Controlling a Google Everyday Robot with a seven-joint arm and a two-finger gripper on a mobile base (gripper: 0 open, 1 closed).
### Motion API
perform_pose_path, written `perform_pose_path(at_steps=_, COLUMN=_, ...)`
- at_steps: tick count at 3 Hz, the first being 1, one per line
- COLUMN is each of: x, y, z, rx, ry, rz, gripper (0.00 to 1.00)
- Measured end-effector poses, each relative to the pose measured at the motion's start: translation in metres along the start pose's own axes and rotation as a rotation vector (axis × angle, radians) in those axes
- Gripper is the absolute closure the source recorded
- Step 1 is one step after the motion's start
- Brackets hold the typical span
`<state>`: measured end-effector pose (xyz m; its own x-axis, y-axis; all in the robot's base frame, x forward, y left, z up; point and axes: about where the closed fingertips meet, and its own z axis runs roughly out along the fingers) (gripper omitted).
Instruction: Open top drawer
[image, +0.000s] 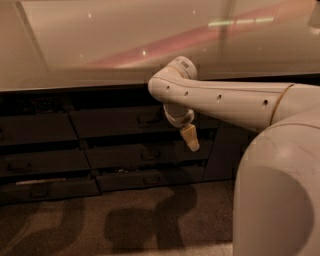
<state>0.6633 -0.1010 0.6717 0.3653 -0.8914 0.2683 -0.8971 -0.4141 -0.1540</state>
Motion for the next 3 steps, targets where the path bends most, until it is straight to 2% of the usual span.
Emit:
perform_pose_path(at_steps=1, x=0.007, y=0.005, z=-0.002, rx=0.050, ry=-0.092, rz=-0.010, gripper=0.00)
perform_pose_path(at_steps=2, x=0.015, y=0.011, z=-0.009, rx=0.157, ry=-0.266, rz=-0.009, gripper=0.00)
perform_pose_path(at_steps=3, x=0.020, y=0.019, z=-0.011, rx=0.214, ry=-0.351, rz=-0.070, gripper=0.00)
